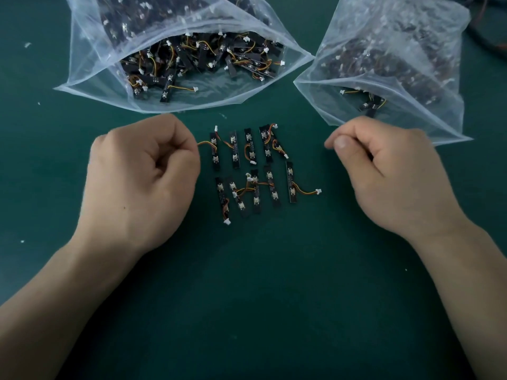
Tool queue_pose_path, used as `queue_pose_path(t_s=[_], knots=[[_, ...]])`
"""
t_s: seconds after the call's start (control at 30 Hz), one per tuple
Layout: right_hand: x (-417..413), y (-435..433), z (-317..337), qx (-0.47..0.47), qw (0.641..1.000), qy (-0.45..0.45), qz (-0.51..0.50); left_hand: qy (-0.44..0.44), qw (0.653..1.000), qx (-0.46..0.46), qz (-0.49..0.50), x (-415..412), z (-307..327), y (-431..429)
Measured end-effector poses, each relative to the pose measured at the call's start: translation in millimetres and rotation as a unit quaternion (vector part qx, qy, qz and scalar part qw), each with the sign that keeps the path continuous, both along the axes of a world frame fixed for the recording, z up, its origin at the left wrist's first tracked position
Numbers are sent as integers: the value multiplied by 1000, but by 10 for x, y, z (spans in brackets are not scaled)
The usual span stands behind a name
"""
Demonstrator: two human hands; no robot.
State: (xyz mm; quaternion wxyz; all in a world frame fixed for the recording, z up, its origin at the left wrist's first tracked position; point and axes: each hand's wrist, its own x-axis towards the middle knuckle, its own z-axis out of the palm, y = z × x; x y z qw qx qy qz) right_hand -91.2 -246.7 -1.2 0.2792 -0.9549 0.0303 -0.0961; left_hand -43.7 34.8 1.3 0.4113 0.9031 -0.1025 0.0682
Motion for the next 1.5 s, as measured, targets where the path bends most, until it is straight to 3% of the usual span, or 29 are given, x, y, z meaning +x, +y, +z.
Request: queue_pose_path(t_s=[0.1, 0.3, 1.2, 1.5], knots=[[-3, 35, -2, -21, 1000, 12, -5, 6, 993, 92, 73, 8, 19, -3], [-17, 29, -6, -24, 1000, 15, -5, 14, 986, 152, 71, -13, 50, -33], [-26, 48, -6, -20, 1000, 7, -7, -9, 985, 159, 68, -12, 6, -36], [-43, 91, 37, -16, 1000, 6, -6, 26, 980, 188, 56, -19, 34, -15]])
